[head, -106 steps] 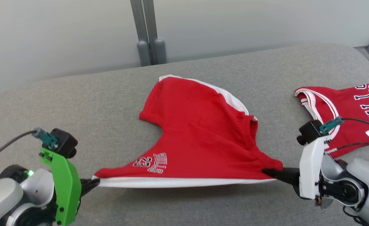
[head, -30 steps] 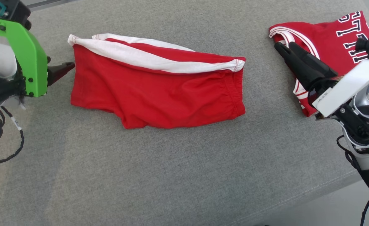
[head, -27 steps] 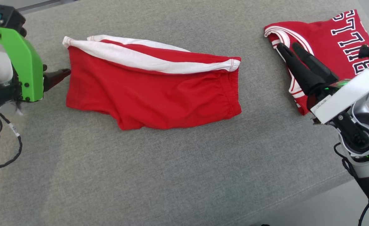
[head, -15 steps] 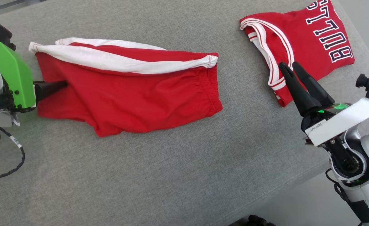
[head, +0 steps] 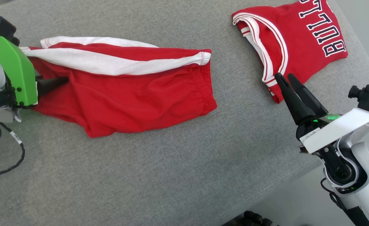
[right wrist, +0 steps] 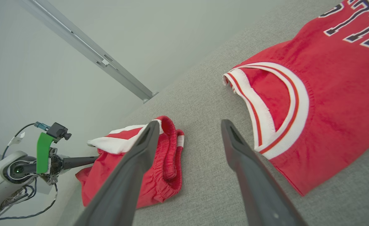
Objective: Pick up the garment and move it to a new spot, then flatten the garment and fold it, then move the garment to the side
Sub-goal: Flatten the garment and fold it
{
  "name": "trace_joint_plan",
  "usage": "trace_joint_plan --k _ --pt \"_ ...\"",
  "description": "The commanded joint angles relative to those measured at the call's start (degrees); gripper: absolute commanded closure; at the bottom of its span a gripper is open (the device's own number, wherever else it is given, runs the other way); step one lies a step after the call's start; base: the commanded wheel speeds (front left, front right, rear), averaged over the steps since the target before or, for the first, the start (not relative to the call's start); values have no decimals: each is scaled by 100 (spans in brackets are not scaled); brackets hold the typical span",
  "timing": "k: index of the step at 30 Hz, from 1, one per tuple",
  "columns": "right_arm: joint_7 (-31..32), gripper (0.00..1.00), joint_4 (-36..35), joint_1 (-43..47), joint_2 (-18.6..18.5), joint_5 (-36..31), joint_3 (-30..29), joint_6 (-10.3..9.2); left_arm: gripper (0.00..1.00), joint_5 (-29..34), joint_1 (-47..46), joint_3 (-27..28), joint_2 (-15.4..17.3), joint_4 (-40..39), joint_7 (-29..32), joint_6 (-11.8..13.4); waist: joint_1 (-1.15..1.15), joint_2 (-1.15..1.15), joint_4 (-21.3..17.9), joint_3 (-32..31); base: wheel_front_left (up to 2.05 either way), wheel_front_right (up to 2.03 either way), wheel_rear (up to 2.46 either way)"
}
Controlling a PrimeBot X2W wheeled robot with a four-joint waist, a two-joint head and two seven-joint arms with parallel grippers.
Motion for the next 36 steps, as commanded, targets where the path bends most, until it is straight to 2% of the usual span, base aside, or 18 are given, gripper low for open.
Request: trace_joint_plan --k 1,9,15,19,27,28,29,30,36 --pt "-51 0 48 1 -41 37 37 3 100 71 82 -96 -51 84 11 -13 0 0 60 -85 0 0 0" --pt "-43 0 192 -63 -240 115 185 3 100 -54 328 -148 -207 36 -88 -25 0 0 422 -610 0 0 0" --pt "43 0 311 55 -378 187 236 3 100 -234 607 -173 -199 -161 -56 -27 0 0 789 -1078 0 0 0" --pt "127 0 384 173 -468 242 238 3 100 -311 855 -263 -53 -371 78 -19 0 0 1040 -1320 0 0 0" --pt "244 0 409 255 -545 204 136 3 100 -433 1316 -277 281 -650 62 269 0 0 1362 -1400 0 0 0" --pt "262 0 405 241 -539 186 129 3 89 -441 1369 -267 297 -661 18 290 0 0 1379 -1398 0 0 0" --pt "281 0 396 225 -530 169 123 3 52 -449 1405 -259 307 -661 -21 312 0 0 1391 -1392 0 0 0" --pt "300 0 393 202 -521 151 111 3 0 -435 1440 -258 322 -645 -60 337 0 0 1405 -1383 0 0 0" --pt "184 0 370 164 -442 -21 20 3 0 -298 1503 -215 316 -556 -389 273 0 0 1510 -1445 0 0 0"
